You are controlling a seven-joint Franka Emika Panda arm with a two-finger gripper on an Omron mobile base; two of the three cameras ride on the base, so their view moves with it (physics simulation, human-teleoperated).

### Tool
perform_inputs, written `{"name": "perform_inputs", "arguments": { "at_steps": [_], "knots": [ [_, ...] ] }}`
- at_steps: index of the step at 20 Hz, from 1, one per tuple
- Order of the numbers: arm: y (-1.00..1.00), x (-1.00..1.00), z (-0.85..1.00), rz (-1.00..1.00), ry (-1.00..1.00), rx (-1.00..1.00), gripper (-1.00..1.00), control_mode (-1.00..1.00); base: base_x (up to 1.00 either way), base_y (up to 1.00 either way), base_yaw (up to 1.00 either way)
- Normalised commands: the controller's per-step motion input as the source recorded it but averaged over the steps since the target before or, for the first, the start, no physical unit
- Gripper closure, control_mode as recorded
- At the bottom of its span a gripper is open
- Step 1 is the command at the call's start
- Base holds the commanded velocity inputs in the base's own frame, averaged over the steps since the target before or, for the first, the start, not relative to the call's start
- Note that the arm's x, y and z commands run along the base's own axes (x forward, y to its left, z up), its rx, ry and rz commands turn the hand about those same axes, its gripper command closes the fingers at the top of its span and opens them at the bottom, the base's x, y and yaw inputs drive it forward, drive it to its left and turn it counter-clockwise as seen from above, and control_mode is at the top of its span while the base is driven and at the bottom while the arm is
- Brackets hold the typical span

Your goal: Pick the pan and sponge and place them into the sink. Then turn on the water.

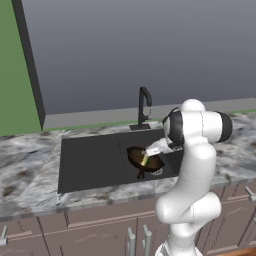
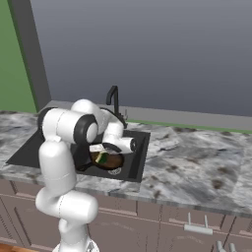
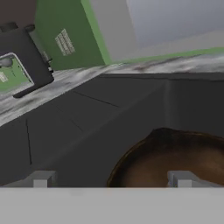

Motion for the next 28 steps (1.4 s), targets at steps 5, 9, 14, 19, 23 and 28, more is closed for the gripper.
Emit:
{"name": "perform_inputs", "arguments": {
  "at_steps": [5,9,14,19,23,28],
  "knots": [
    [-0.05,-0.1,0.27,-0.03,-0.11,0.04,-1.0,-1.0,0.0,0.0,0.0],
    [-0.06,-0.12,0.27,-0.04,-0.1,0.06,-1.0,-1.0,0.0,0.0,0.0],
    [-0.09,-0.13,0.26,-0.08,-0.08,0.08,-1.0,-1.0,0.0,0.0,0.0],
    [-0.12,-0.08,0.28,-0.09,-0.06,0.08,-1.0,-1.0,0.0,0.0,0.0],
    [-0.1,-0.05,0.26,-0.11,-0.04,0.07,-1.0,-1.0,0.0,0.0,0.0],
    [-0.06,-0.03,0.32,-0.14,-0.04,0.06,-1.0,-1.0,0.0,0.0,0.0]
  ]
}}
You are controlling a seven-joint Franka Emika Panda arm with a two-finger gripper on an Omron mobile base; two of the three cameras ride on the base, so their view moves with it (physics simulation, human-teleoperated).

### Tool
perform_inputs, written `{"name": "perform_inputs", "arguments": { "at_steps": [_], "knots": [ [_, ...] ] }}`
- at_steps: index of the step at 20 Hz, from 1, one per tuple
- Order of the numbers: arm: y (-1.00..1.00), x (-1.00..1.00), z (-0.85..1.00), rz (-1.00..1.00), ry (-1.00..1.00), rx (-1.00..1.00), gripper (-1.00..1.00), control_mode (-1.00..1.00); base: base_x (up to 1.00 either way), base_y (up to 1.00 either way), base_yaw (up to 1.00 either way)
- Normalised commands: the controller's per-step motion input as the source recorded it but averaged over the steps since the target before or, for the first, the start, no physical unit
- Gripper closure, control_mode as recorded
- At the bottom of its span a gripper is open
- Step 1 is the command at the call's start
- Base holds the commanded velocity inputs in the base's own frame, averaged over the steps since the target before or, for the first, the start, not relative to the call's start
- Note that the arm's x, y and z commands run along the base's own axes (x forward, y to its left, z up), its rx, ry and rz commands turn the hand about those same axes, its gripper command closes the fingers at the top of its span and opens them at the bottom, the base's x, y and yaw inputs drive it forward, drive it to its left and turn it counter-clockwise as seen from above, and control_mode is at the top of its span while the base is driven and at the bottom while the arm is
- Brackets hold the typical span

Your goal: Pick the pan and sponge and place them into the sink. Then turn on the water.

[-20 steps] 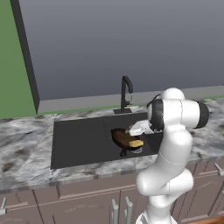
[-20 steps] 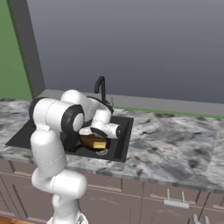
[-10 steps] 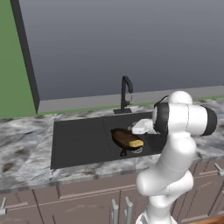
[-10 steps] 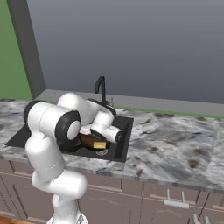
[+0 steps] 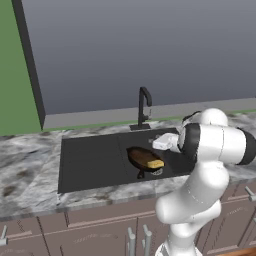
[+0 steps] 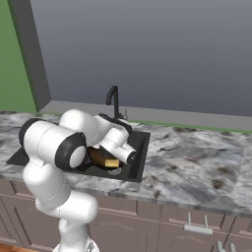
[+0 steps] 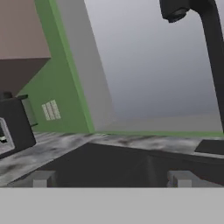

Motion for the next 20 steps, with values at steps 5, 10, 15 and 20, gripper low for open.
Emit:
{"name": "perform_inputs", "arguments": {
  "at_steps": [5,10,15,20],
  "knots": [
    [-0.06,-0.01,0.22,-0.14,-0.07,0.03,-1.0,-1.0,0.0,0.0,0.0],
    [-0.1,0.0,0.11,-0.13,-0.08,0.03,-1.0,-1.0,0.0,0.0,0.0],
    [-0.14,0.0,0.02,-0.17,0.0,0.06,-1.0,-1.0,0.0,0.0,0.0],
    [-0.12,0.05,0.01,-0.16,0.0,0.05,-1.0,-1.0,0.0,0.0,0.0]
  ]
}}
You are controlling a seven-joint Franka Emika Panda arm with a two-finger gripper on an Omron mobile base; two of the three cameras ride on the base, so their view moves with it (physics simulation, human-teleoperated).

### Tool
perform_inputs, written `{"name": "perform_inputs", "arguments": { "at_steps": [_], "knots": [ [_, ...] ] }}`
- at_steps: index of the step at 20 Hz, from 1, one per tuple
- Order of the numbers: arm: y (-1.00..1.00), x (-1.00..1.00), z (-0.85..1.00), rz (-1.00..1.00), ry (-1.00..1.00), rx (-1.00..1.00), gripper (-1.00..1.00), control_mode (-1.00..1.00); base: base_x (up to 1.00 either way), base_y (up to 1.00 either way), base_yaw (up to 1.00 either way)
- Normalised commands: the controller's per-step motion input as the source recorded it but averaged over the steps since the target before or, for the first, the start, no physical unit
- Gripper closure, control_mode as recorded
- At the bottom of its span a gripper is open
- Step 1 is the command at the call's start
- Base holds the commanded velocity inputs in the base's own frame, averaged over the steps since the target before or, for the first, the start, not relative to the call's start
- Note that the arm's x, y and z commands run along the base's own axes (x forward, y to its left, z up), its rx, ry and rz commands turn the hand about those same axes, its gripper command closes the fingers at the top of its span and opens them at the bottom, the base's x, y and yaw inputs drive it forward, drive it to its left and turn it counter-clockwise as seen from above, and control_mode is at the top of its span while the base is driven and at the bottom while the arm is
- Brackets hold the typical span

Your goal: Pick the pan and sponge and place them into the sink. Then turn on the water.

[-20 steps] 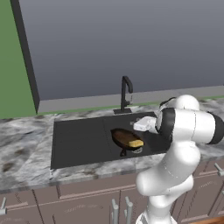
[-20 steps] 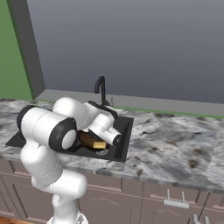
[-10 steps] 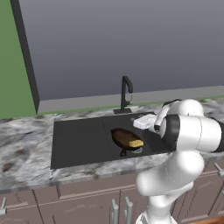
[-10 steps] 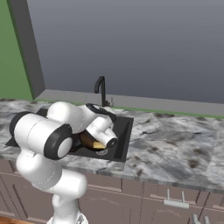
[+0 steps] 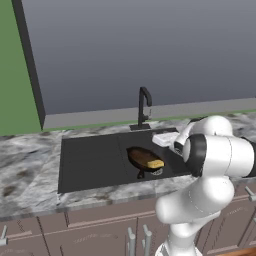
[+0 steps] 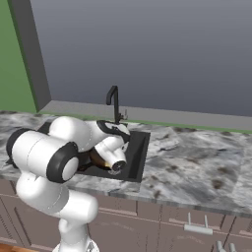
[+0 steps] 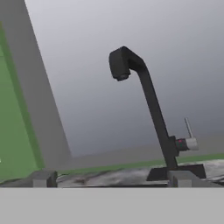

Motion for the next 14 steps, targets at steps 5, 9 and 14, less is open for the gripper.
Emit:
{"name": "perform_inputs", "arguments": {
  "at_steps": [5,9,14],
  "knots": [
    [-0.09,0.07,0.08,-0.12,0.0,0.05,-1.0,-1.0,0.0,0.0,0.0],
    [-0.08,0.0,0.05,-0.11,-0.01,0.05,-1.0,-1.0,0.0,0.0,0.0],
    [-0.17,0.05,-0.02,-0.04,-0.03,0.02,-1.0,-1.0,0.0,0.0,0.0]
  ]
}}
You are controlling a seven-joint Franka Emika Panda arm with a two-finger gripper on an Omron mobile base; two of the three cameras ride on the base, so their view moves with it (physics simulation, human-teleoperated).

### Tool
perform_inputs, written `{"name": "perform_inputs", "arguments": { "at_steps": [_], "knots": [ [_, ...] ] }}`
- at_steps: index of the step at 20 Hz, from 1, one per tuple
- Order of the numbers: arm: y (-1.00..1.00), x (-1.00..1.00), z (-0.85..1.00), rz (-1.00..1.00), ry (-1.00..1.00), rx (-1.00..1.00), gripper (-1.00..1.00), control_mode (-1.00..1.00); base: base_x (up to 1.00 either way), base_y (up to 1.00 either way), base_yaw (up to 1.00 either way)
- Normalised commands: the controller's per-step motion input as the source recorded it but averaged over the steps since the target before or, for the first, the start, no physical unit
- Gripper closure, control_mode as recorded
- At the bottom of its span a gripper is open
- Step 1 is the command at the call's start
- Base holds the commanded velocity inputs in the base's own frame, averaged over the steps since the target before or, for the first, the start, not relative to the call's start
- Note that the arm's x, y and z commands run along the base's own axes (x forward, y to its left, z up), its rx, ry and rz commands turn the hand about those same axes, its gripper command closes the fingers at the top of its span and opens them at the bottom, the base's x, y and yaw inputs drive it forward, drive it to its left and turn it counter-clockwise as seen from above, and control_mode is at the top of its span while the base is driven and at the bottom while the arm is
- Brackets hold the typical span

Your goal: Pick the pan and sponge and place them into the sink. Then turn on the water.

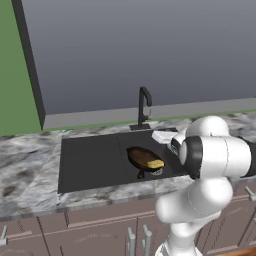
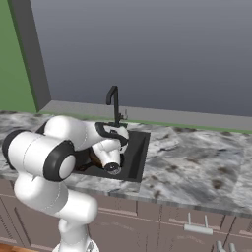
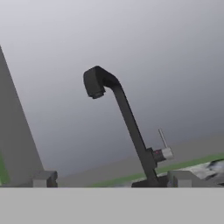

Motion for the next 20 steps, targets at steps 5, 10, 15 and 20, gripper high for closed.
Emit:
{"name": "perform_inputs", "arguments": {
  "at_steps": [5,10,15,20],
  "knots": [
    [-0.13,0.15,-0.02,0.0,-0.02,-0.02,-1.0,-1.0,0.0,0.0,0.0],
    [-0.05,0.19,0.14,0.01,-0.06,-0.05,-1.0,-1.0,0.0,0.0,0.0],
    [-0.05,0.15,0.16,0.03,-0.06,-0.05,-1.0,-1.0,0.0,0.0,0.0],
    [-0.07,0.12,0.12,0.02,-0.04,-0.06,-1.0,-1.0,0.0,0.0,0.0]
  ]
}}
